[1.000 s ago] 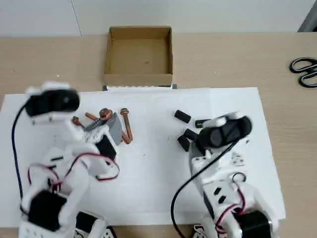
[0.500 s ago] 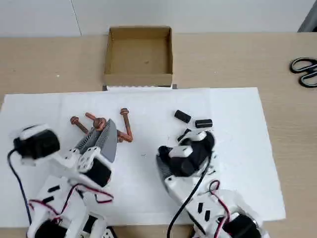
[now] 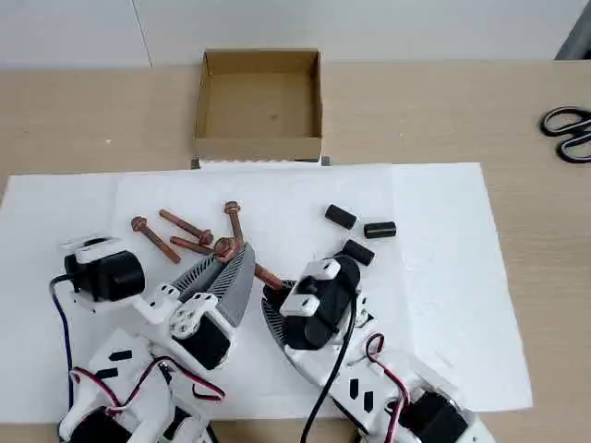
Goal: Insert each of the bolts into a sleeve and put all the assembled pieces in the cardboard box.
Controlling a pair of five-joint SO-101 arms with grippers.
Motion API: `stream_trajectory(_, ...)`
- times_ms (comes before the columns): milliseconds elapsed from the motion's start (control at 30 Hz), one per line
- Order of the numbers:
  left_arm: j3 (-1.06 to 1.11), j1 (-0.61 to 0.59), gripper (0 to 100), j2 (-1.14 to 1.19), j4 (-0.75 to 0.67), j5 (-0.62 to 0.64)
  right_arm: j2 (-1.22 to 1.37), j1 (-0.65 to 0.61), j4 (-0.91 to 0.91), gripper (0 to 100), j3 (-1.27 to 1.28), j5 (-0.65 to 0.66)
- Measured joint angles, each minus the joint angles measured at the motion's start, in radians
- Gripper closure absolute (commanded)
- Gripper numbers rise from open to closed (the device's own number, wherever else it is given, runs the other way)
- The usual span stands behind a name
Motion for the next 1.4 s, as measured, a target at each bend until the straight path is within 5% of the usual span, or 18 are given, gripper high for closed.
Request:
stream_trajectory(300,0.000,-0.002,100,0.000,0.000,-0.098,-0.017,-0.003,-0.002,99.5,0.008,0.129)
stream_trajectory(1400,-0.048,0.051,100,0.026,0.069,-0.110,-0.014,0.006,-0.081,99.5,0.037,0.186)
